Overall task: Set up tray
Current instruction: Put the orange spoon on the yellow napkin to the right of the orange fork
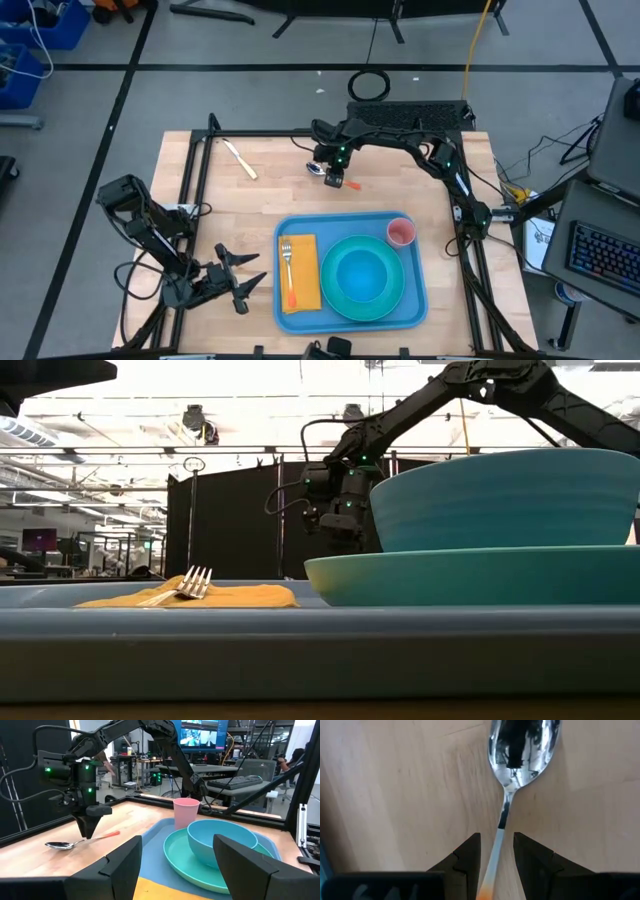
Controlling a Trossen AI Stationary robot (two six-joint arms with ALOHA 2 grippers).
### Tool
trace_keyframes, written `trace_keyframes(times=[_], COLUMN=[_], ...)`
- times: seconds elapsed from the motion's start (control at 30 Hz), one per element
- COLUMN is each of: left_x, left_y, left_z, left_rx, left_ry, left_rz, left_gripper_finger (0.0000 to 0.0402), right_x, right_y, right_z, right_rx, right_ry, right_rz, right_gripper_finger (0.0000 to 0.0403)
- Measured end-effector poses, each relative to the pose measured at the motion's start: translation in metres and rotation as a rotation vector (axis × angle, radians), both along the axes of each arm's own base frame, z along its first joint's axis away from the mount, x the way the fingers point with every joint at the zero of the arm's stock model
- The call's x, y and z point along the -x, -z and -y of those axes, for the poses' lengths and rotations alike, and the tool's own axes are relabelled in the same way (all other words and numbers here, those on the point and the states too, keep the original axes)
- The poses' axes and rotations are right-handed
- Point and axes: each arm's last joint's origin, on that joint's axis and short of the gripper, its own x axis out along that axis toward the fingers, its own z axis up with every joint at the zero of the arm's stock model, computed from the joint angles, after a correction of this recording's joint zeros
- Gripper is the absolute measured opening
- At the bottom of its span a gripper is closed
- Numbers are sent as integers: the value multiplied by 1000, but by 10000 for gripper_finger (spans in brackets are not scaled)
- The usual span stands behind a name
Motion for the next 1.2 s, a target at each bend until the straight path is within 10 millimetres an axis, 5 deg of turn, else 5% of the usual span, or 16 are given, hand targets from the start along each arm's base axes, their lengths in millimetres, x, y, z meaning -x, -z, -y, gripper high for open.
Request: trace_keyframes(times=[0.57,1.2], left_x=[0,0], left_y=[0,0], left_z=[0,0], left_rx=[-16,-15], left_ry=[-3,-2], left_rz=[-7,-7], left_gripper_finger=[250,250], right_x=[-1,-2], right_y=[-1,3], right_z=[-3,1], right_rx=[-116,-12], right_ry=[-14,13], right_rz=[56,41], right_gripper_finger=[105,131])
